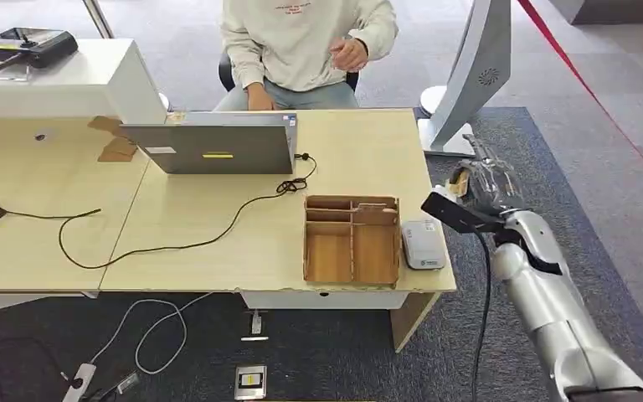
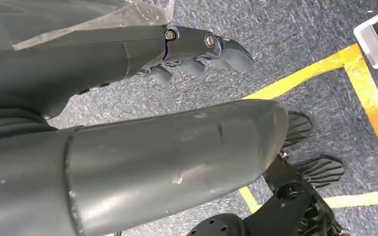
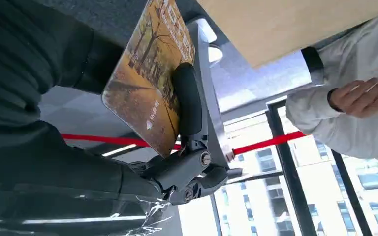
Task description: Pass the card to the sensor for recognition and then transmit it.
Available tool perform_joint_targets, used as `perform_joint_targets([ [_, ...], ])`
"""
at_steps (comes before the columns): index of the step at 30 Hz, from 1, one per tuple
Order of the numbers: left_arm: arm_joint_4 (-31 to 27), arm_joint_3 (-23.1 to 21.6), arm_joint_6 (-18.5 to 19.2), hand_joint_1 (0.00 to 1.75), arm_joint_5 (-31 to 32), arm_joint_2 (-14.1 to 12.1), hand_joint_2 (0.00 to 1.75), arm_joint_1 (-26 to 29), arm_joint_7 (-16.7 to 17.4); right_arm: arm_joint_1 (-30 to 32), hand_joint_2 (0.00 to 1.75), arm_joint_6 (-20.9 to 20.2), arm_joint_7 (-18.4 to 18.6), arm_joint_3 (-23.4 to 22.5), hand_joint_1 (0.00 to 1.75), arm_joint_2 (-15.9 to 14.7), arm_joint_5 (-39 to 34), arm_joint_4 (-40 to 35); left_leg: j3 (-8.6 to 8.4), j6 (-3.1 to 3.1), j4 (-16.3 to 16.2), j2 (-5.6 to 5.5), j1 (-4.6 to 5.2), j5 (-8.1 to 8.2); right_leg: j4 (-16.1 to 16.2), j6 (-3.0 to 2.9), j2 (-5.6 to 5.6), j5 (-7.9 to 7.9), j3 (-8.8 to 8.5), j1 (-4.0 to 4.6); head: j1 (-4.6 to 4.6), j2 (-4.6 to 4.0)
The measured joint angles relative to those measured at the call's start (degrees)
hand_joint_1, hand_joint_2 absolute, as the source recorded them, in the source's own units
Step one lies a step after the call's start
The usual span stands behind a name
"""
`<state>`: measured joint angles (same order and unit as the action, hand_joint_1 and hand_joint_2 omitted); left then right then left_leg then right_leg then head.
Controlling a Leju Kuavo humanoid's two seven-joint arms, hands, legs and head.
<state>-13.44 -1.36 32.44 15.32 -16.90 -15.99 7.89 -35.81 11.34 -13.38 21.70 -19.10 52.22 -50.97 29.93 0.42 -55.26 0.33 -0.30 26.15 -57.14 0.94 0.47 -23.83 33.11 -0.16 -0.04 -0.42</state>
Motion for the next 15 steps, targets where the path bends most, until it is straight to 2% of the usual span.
perform_joint_targets([
  [10,-0.11,-1.25,0.33,0.00,0.09,0.52,0.00,-0.66,-0.31,-12.33,1.75,1.20,-3.06,0.68,1.75,4.68,3.52,2.12,0.01,0.03,0.00,0.02,-0.01,-0.04,-0.02,0.00,-0.01,0.03,0.02,0.01,0.02,0.00],
  [15,-0.15,-1.73,0.50,0.00,0.09,0.63,0.00,-0.73,-0.31,-17.08,1.75,1.20,-3.23,1.27,1.75,6.97,3.96,5.09,0.01,0.03,0.00,0.01,-0.01,-0.04,-0.02,0.00,0.00,0.03,0.02,0.01,0.00,0.00],
])
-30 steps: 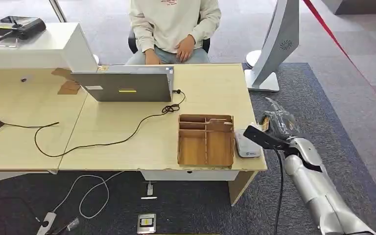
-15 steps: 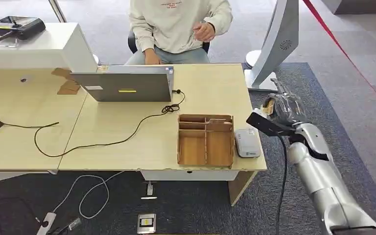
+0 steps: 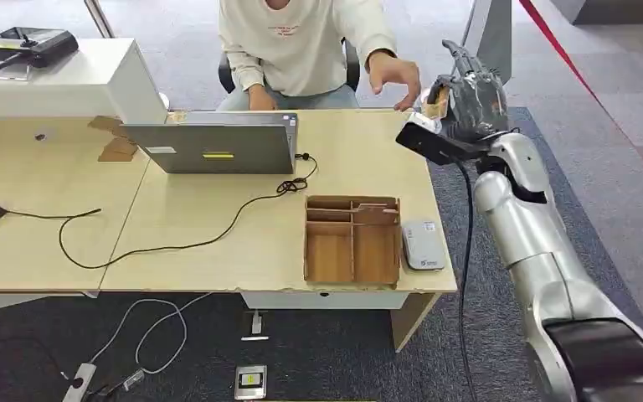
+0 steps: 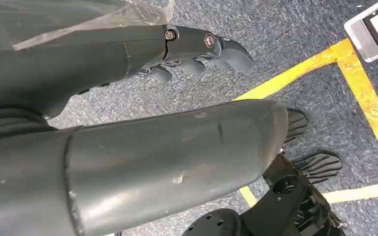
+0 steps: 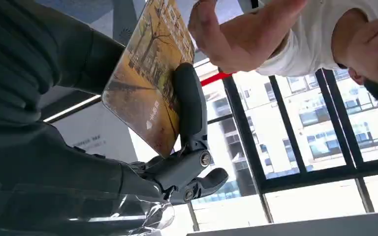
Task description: Pass the card to the sensor for recognition and then transmit it.
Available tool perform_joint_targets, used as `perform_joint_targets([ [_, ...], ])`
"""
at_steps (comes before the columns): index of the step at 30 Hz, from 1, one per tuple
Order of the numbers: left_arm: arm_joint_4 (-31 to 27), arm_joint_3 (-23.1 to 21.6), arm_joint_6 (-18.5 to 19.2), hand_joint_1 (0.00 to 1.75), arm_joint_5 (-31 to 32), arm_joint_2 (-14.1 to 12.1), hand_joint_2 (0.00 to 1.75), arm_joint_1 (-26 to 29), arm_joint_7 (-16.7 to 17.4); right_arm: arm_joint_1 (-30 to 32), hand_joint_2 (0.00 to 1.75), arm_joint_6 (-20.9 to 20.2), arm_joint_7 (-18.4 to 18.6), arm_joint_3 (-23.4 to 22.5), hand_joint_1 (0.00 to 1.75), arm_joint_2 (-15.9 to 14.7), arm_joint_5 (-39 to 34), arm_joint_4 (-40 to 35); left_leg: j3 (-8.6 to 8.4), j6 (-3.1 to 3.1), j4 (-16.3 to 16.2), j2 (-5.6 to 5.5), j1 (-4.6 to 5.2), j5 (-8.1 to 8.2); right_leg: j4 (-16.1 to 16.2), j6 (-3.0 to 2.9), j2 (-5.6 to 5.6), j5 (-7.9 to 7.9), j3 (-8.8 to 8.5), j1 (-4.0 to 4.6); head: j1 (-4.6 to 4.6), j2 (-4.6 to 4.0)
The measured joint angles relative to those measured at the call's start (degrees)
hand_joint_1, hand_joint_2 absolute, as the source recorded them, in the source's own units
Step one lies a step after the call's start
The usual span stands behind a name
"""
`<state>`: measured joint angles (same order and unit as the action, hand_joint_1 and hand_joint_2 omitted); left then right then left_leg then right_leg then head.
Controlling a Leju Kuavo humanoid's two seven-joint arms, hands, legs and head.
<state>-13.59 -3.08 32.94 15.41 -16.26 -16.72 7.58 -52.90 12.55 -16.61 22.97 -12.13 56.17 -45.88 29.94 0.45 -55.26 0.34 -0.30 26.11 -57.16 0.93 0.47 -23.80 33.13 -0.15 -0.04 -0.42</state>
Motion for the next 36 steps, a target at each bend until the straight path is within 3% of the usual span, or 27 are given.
perform_joint_targets([
  [23,0.00,-1.18,-0.70,0.00,-1.18,-0.24,0.00,0.70,-1.84,-7.88,1.75,-0.20,0.44,1.84,1.73,6.36,2.95,14.71,0.00,0.01,0.00,-0.03,-0.02,-0.01,-0.01,0.00,0.00,0.00,-0.01,0.03,0.00,0.00],
  [25,0.00,-1.23,-0.72,0.00,-1.18,-0.37,0.00,0.77,-1.90,-7.86,1.75,-0.37,0.77,1.86,0.00,6.36,2.82,15.76,0.00,0.01,-0.01,-0.03,-0.02,-0.01,0.00,0.00,0.00,0.01,-0.01,0.02,0.00,0.00],
  [36,0.00,-1.51,-1.22,0.00,-1.16,-0.81,0.00,0.89,-2.05,-7.56,1.75,0.13,1.18,1.86,0.00,6.27,2.73,18.73,-0.02,0.01,-0.02,0.00,-0.01,-0.01,0.00,0.00,0.00,0.02,0.00,0.02,0.00,0.00],
])
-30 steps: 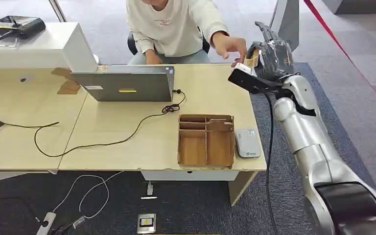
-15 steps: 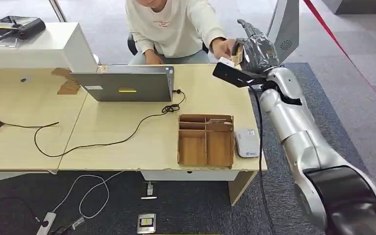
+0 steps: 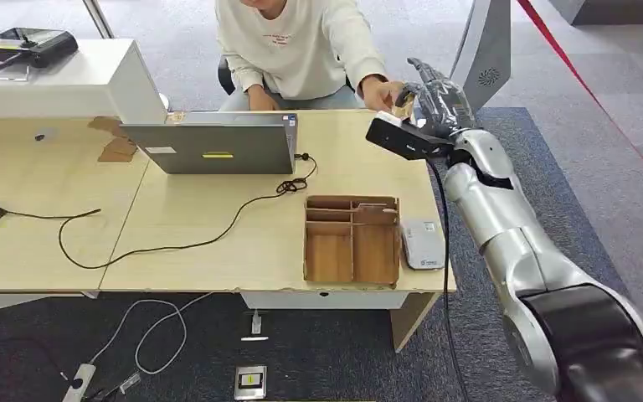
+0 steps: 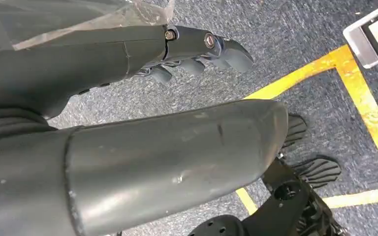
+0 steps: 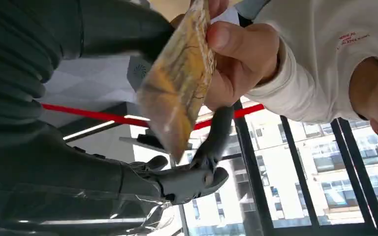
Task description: Pass the card to the sensor for recognition and then transmit it.
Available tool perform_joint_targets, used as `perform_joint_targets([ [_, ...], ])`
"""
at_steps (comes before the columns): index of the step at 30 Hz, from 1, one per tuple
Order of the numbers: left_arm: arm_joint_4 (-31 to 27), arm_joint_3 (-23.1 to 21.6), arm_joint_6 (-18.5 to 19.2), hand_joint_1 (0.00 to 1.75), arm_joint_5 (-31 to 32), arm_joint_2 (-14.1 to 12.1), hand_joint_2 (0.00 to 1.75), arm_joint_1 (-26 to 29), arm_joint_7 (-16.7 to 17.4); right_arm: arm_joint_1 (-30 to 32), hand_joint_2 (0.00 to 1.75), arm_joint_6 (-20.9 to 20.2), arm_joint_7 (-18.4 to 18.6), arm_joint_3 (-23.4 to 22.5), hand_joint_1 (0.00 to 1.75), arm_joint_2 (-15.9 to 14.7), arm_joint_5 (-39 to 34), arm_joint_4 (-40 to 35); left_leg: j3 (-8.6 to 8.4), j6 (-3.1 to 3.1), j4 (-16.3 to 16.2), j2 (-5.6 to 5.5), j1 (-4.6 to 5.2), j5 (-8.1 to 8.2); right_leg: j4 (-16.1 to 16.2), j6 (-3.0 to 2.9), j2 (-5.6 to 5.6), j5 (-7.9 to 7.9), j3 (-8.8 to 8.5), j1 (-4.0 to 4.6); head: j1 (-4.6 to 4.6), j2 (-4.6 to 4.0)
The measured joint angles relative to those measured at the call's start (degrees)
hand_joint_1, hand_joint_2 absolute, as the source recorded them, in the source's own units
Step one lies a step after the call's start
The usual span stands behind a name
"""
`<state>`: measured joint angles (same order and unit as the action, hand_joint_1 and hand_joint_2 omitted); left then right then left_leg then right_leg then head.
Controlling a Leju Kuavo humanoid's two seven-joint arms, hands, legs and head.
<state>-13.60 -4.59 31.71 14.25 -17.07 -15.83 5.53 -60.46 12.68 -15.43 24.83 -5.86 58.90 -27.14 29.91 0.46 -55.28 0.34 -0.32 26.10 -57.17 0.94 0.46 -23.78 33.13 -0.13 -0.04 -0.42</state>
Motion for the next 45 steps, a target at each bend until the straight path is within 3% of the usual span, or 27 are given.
perform_joint_targets([
  [8,0.00,-0.15,-0.39,0.00,0.02,-0.02,0.00,0.01,-0.13,0.12,1.75,0.90,0.13,0.00,0.00,0.02,0.13,0.59,0.00,0.00,0.00,-0.02,-0.01,-0.01,0.00,0.00,0.00,0.00,0.00,0.01,0.00,0.00],
  [9,0.00,-0.35,-0.55,0.00,0.15,-0.02,0.00,0.02,-0.24,0.15,0.00,1.95,0.24,0.00,0.00,0.02,0.24,1.22,0.00,0.01,0.01,-0.01,-0.01,-0.01,-0.01,0.00,0.00,0.00,0.00,0.02,0.00,0.00],
  [12,0.02,-0.55,-1.20,0.00,0.13,-0.02,0.00,0.29,-0.46,-0.04,0.00,4.50,-0.90,0.00,0.00,0.02,-0.55,1.51,0.02,0.01,0.00,-0.01,-0.01,-0.01,0.00,0.00,0.00,0.00,0.00,0.01,0.02,0.00],
  [20,0.02,-0.57,-1.22,0.00,0.15,-0.02,0.00,0.52,-0.24,-0.57,0.00,5.38,-1.49,-0.33,0.00,-0.87,-4.77,-1.03,-0.01,0.01,-0.01,-0.02,0.00,-0.01,0.00,0.00,0.00,0.01,0.00,0.00,0.00,0.00],
  [21,0.02,-0.57,-1.22,0.00,0.13,-0.02,0.00,0.52,-0.09,-0.53,1.75,5.33,-0.87,-0.39,0.00,-1.07,-5.42,-1.69,0.00,0.01,-0.01,-0.02,0.00,-0.01,0.00,0.00,0.00,0.01,0.00,0.00,0.02,0.00],
  [25,0.04,-0.57,-1.38,0.00,-0.02,-0.02,0.00,0.58,0.53,1.21,1.75,2.92,2.43,-1.34,0.00,-2.82,-10.02,-6.74,-0.03,0.01,-0.01,-0.04,-0.01,0.00,0.01,0.01,0.01,0.00,-0.06,0.01,0.00,0.00],
  [33,0.07,-0.48,-1.38,0.00,-0.11,-0.02,0.00,0.73,1.22,12.31,1.75,-2.97,8.52,-4.13,0.00,-6.58,-14.58,-21.52,-0.04,-0.01,-0.01,-0.02,0.00,0.02,0.02,0.01,0.01,0.00,-0.05,0.00,0.00,0.00],
  [45,0.09,-0.28,-1.00,0.00,-0.20,-0.09,0.00,0.72,1.49,26.83,1.75,-7.06,11.78,-6.67,0.00,-8.00,-17.81,-39.25,-0.04,0.00,0.00,-0.01,-0.04,0.02,0.02,-0.01,0.00,-0.01,-0.05,0.05,0.00,0.00],
])
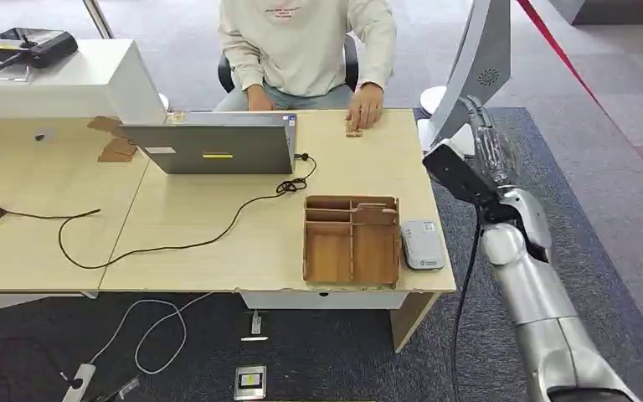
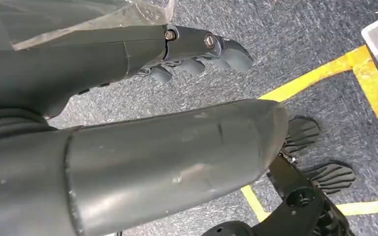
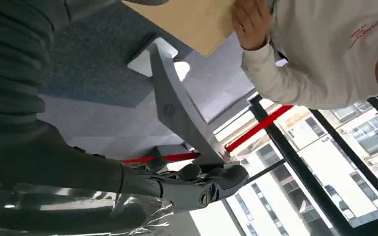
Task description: Pass the card to the sensor for recognition and then transmit it.
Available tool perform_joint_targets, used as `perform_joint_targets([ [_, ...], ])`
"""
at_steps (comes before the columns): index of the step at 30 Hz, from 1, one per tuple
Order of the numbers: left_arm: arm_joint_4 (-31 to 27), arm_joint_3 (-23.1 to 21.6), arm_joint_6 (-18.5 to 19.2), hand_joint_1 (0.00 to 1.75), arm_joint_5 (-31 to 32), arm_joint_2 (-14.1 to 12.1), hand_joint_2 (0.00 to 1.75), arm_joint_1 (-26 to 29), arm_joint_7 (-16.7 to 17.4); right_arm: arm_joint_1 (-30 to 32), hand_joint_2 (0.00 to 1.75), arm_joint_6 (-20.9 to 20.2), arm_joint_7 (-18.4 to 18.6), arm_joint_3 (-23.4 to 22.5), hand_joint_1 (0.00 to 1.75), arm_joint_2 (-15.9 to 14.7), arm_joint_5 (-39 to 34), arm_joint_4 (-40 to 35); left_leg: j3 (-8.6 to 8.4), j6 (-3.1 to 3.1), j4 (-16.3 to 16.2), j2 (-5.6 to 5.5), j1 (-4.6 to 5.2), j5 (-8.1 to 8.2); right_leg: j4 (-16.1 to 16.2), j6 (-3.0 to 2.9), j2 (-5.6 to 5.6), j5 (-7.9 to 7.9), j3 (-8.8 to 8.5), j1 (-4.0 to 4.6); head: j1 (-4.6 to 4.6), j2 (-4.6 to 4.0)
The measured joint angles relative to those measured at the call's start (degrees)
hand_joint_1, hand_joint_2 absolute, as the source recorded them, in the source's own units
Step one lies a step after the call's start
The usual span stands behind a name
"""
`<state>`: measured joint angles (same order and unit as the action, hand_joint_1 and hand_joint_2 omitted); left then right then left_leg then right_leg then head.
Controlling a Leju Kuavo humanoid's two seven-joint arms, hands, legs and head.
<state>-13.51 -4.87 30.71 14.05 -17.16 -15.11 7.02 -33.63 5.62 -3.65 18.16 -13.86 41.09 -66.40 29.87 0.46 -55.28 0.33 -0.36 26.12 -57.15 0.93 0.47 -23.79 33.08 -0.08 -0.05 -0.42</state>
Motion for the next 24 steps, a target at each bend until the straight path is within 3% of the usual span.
perform_joint_targets([
  [15,0.00,-0.11,0.94,0.00,1.22,0.00,0.00,-1.21,0.50,9.31,1.75,-5.73,1.01,-0.31,0.00,0.26,4.65,-12.55,-0.01,0.00,0.00,0.00,0.00,0.00,0.00,-0.01,0.00,0.00,-0.01,0.00,0.00,0.00],
  [24,0.00,-0.11,1.01,0.00,0.85,0.22,0.00,-1.95,1.36,11.30,1.75,-4.70,0.94,1.38,0.00,4.18,8.50,-12.29,0.02,0.00,0.04,0.03,-0.01,0.00,0.00,-0.02,0.00,-0.01,0.00,0.01,0.02,0.00],
])
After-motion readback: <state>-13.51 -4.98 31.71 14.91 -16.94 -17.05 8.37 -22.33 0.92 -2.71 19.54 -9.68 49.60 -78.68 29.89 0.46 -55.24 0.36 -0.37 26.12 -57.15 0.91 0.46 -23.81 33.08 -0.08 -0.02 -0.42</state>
